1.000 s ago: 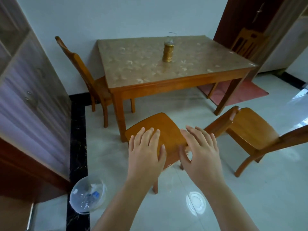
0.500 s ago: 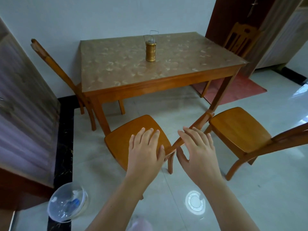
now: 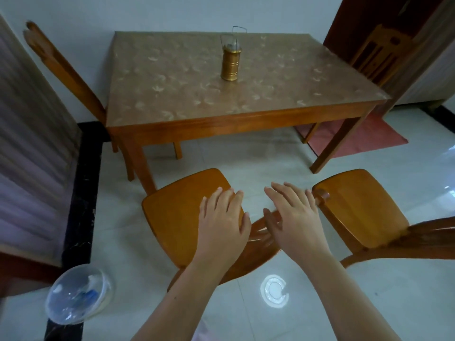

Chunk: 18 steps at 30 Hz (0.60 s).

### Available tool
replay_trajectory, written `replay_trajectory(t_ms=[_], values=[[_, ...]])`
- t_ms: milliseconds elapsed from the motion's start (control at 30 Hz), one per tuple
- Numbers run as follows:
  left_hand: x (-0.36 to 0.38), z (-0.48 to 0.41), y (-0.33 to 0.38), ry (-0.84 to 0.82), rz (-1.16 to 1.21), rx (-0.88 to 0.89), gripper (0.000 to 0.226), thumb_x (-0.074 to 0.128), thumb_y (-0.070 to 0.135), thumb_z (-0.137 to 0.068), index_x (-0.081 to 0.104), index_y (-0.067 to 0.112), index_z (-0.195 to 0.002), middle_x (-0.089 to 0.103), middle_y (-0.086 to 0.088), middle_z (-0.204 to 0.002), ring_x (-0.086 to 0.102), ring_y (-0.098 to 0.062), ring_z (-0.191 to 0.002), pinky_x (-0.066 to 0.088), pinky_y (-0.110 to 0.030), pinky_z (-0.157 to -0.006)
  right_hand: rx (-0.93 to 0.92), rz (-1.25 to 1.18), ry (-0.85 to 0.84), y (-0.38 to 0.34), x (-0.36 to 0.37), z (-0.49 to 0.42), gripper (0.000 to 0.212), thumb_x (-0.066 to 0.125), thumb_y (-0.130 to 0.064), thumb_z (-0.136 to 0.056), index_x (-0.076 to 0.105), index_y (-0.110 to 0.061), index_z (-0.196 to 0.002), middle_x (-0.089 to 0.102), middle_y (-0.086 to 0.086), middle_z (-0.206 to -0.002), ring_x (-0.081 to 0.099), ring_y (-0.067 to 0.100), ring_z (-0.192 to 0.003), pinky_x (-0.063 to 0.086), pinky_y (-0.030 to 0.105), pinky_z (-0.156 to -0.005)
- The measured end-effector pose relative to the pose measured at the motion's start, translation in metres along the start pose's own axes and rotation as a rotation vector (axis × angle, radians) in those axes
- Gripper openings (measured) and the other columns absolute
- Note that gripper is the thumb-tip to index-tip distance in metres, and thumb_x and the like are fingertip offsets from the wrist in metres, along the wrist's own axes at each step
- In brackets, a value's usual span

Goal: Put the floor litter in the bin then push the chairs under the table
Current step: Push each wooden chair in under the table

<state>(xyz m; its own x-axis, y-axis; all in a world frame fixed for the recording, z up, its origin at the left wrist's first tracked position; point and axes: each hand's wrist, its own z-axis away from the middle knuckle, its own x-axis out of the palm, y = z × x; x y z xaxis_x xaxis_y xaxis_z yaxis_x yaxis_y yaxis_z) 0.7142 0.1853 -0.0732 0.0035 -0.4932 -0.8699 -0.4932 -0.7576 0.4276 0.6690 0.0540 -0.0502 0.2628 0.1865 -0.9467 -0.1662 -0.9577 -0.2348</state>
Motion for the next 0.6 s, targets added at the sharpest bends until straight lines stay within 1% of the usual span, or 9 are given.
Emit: replay_trajectory(t_ms=[100,167,267,333,400,467,533,600], values=[[0.009,-0.005,0.002,0.001,0.005,-0.040,0.041,0.053,0.032,-0.081,0.065,0.009,-0.113,0.065,-0.014,-0.117,0.057,-0.035,-0.112,0.035,-0.056,-0.096,-0.064,-0.005,0.013,0.010,0.009,-0.012,0.036,0.064,-0.022,-0.083,0.059,-0.011,-0.118,0.060,0.011,-0.124,0.048,0.034,-0.122,0.017,0.048,-0.103],[0.014,-0.004,0.005,-0.007,0.015,-0.099,0.046,0.046,0.036,-0.085,0.060,0.011,-0.121,0.059,-0.012,-0.126,0.049,-0.033,-0.122,0.025,-0.051,-0.104,-0.119,-0.009,0.003,0.020,0.014,-0.017,0.036,0.065,-0.021,-0.082,0.059,-0.011,-0.117,0.061,0.011,-0.122,0.050,0.034,-0.120,0.019,0.049,-0.101],[0.024,0.001,0.013,-0.046,-0.011,-0.194,0.055,0.029,0.046,-0.090,0.043,0.020,-0.136,0.042,-0.003,-0.144,0.029,-0.024,-0.136,0.008,-0.038,-0.111,-0.224,-0.008,-0.011,0.036,0.023,-0.024,0.037,0.068,-0.021,-0.080,0.060,-0.011,-0.115,0.063,0.011,-0.119,0.054,0.034,-0.116,0.025,0.052,-0.099],[0.036,0.003,0.020,-0.070,-0.053,-0.269,0.054,0.024,0.049,-0.094,0.030,0.027,-0.142,0.030,0.003,-0.150,0.017,-0.017,-0.140,0.002,-0.035,-0.113,-0.289,-0.017,-0.025,0.048,0.027,-0.029,0.038,0.068,-0.022,-0.080,0.060,-0.012,-0.115,0.063,0.010,-0.119,0.054,0.034,-0.115,0.024,0.051,-0.099],[0.045,0.006,0.032,-0.079,-0.067,-0.363,0.053,0.027,0.048,-0.094,0.025,0.028,-0.143,0.026,0.005,-0.152,0.013,-0.015,-0.141,0.001,-0.035,-0.114,-0.333,-0.049,-0.064,0.063,0.030,-0.031,0.039,0.067,-0.023,-0.081,0.059,-0.013,-0.117,0.062,0.010,-0.121,0.053,0.033,-0.117,0.022,0.049,-0.099],[0.051,0.013,0.046,-0.061,-0.074,-0.456,0.053,0.029,0.046,-0.095,0.026,0.026,-0.143,0.026,0.004,-0.152,0.014,-0.016,-0.141,0.003,-0.036,-0.115,-0.384,-0.084,-0.113,0.078,0.029,-0.032,0.039,0.066,-0.025,-0.082,0.059,-0.014,-0.118,0.061,0.009,-0.123,0.052,0.033,-0.118,0.022,0.049,-0.099],[0.057,0.023,0.061,-0.033,-0.079,-0.531,0.053,0.032,0.046,-0.094,0.030,0.024,-0.142,0.031,0.002,-0.150,0.018,-0.018,-0.140,0.010,-0.039,-0.116,-0.437,-0.109,-0.159,0.094,0.027,-0.029,0.039,0.065,-0.028,-0.082,0.058,-0.015,-0.118,0.061,0.008,-0.123,0.052,0.032,-0.118,0.021,0.049,-0.099],[0.064,0.033,0.073,0.007,-0.075,-0.598,0.052,0.037,0.045,-0.093,0.035,0.022,-0.140,0.036,0.000,-0.147,0.024,-0.019,-0.138,0.017,-0.042,-0.115,-0.501,-0.137,-0.184,0.108,0.028,-0.026,0.039,0.065,-0.031,-0.082,0.059,-0.016,-0.118,0.061,0.007,-0.123,0.053,0.032,-0.117,0.022,0.050,-0.099]])
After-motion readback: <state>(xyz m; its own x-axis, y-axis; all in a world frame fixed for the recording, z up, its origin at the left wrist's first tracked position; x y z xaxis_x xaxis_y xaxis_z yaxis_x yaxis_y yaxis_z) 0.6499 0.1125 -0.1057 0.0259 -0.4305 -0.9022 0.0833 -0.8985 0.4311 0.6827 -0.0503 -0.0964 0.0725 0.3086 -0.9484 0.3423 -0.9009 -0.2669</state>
